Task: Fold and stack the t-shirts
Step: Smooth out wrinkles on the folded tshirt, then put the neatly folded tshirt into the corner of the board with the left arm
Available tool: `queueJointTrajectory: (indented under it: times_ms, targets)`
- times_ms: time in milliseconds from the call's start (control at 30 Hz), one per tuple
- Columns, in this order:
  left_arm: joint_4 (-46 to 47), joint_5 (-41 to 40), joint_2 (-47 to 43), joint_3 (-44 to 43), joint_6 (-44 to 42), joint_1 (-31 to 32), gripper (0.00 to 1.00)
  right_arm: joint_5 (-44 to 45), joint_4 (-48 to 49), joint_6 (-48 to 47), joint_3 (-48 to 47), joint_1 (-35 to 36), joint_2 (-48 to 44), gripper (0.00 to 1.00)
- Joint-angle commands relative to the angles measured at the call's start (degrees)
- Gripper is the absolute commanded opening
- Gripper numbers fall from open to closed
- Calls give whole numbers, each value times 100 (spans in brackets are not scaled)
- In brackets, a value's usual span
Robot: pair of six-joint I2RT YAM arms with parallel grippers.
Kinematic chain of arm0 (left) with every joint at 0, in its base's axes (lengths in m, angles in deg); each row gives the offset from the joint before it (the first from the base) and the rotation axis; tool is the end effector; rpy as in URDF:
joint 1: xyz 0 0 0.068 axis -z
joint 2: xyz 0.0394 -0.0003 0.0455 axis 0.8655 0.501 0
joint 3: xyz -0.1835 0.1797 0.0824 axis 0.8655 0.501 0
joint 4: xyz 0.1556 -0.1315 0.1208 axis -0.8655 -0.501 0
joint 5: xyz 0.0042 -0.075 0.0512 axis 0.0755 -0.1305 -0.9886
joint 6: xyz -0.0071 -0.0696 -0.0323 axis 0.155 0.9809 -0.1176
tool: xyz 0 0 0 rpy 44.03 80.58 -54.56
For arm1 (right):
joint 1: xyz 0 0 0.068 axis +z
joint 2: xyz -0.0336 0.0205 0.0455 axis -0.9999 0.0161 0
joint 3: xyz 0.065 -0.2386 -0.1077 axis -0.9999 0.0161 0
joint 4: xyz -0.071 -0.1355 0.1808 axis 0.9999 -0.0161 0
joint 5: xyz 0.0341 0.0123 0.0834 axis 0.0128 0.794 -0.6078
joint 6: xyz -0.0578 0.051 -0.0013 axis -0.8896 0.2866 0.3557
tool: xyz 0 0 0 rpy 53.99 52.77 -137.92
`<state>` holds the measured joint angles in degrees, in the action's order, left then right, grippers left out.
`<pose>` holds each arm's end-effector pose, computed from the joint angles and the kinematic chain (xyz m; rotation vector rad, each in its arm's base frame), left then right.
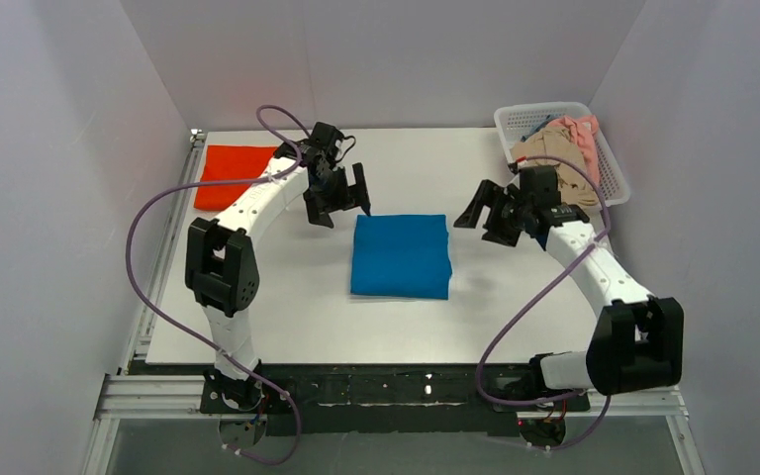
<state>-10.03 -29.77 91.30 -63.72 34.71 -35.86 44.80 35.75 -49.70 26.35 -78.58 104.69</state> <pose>0.4116 -0.1950 0.3102 -0.0797 2.1619 -0.7627 0.2932 0.0756 0.2625 0.2622 2.3714 0.7354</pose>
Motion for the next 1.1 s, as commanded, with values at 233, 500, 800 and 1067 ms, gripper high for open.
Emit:
queueJointTrajectory:
  times_ms: [233,500,800,1067]
  targets:
    - [222,-250,658,970,317,111,98,1087,-127,159,1976,-28,-2661,91]
    - [433,-364,1287,883,440,537,84,1770,-143,395,2656,-39,-3955,92]
    - [291,-1681,1791,654,823,1117,60,2029,-268,128,2756,-48,-4176,93]
    - [-74,-1939,2393,76,1029,1333,21,1761,-265,-12,2812,-48,-3917,93]
